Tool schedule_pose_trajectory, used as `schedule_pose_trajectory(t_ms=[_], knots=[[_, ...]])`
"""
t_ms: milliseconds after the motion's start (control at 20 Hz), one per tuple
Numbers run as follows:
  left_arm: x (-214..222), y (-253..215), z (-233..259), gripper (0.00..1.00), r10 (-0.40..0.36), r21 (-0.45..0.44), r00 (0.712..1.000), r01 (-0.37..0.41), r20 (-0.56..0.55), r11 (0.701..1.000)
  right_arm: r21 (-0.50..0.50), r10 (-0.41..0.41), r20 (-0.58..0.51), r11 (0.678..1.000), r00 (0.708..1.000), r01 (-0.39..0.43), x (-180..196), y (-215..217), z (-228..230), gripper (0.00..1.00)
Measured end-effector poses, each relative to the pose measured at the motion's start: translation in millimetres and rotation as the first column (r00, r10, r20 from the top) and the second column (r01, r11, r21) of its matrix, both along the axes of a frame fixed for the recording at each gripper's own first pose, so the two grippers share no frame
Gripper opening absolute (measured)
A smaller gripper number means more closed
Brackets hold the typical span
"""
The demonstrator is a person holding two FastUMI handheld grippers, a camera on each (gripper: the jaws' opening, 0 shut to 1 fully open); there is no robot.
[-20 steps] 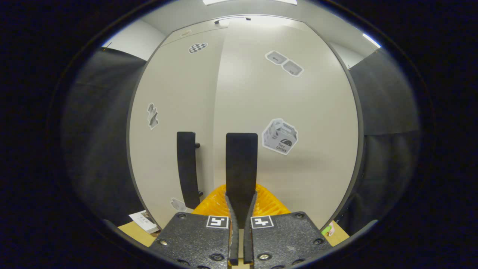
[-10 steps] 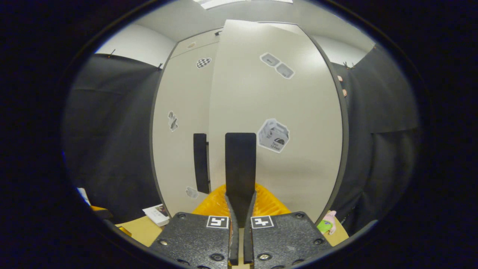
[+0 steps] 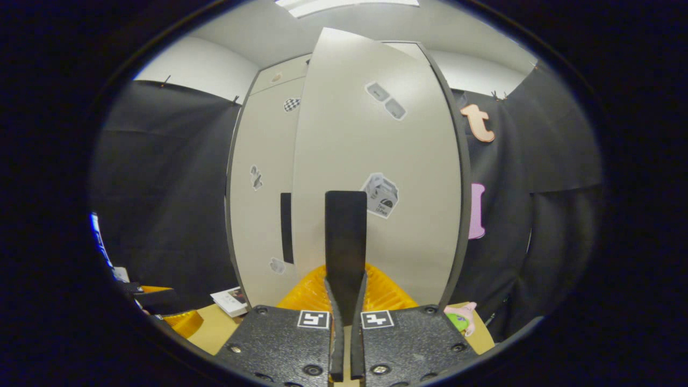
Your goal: Open the right door of the double-door shoe cabinet with the right hand, and open the left door with the left hand.
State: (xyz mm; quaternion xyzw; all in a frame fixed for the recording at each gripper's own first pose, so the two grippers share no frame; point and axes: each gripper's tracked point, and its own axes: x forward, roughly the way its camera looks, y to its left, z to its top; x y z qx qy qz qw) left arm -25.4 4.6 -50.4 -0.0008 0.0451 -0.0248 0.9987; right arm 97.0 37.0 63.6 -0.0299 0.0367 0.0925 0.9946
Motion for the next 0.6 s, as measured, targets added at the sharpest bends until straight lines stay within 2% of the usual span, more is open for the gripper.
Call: schedule_pose_trajectory(t_ms=[200, 500, 600], knots=[[6.6, -12.8, -2.1, 0.95, -0.025, -0.002, 1.0, 0.025, -0.005, 1.0, -0.016, -0.012, 0.002, 1.0, 1.0, 0.012, -17.1, -20.7, 1.5, 0.08], [9.3, -32.7, -2.2, 0.95, -0.07, 0.007, 0.998, 0.07, 0.003, 0.997, -0.02, -0.085, 0.02, 0.996, 0.996, 0.085, -44.2, -67.9, 7.4, 0.07], [11.0, -38.7, -0.7, 0.95, -0.082, 0.007, 0.997, 0.082, 0.004, 0.997, -0.018, -0.081, 0.013, 0.997, 0.997, 0.081, -48.4, -75.3, 8.6, 0.07]])
